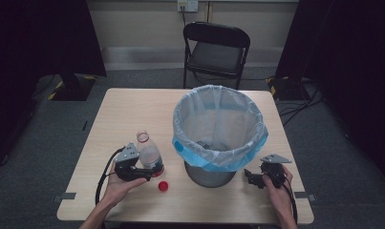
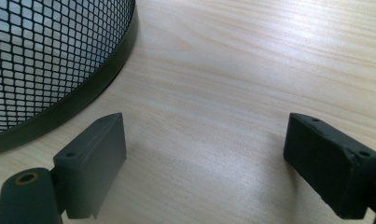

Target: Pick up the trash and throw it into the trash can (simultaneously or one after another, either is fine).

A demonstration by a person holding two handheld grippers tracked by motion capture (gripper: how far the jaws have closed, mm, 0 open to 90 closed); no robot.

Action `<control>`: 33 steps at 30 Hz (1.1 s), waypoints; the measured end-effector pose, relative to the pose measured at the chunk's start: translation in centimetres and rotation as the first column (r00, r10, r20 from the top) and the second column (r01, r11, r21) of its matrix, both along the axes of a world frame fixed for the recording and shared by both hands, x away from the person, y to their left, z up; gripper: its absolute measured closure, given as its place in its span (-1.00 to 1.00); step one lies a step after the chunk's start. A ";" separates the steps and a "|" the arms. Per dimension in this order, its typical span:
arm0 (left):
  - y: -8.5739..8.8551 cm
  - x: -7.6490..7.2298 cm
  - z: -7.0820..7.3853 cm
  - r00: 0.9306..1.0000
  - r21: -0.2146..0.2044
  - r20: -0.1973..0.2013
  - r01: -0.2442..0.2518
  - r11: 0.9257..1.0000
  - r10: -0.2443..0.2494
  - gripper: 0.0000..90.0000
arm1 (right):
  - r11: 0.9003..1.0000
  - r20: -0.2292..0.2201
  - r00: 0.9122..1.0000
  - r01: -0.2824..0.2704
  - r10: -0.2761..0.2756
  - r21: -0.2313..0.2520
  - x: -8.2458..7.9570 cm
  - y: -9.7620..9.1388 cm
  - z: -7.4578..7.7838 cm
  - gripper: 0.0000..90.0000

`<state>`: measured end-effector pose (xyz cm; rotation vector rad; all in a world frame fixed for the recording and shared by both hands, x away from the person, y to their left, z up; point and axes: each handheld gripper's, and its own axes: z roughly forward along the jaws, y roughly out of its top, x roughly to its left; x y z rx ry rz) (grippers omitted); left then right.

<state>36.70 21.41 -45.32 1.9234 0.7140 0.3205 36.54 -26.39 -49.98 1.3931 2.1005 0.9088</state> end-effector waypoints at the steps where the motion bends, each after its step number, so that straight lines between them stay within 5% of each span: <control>1: 0.0 0.0 0.0 1.000 0.000 0.000 0.000 1.000 0.000 -0.36 | 1.000 -0.001 1.000 -0.001 0.001 0.001 0.0 0.0 0.0 -0.73; 16: 1.3 0.1 1.1 1.000 -0.114 -0.028 0.001 0.994 -0.005 -0.36 | 1.000 0.000 1.000 0.000 0.000 0.000 0.0 0.0 0.0 -0.73; 33: 2.7 -0.3 4.4 0.999 -0.193 0.033 0.009 0.981 -0.002 -0.36 | 1.000 -0.004 1.000 -0.009 0.009 0.001 0.1 -0.1 0.0 -0.74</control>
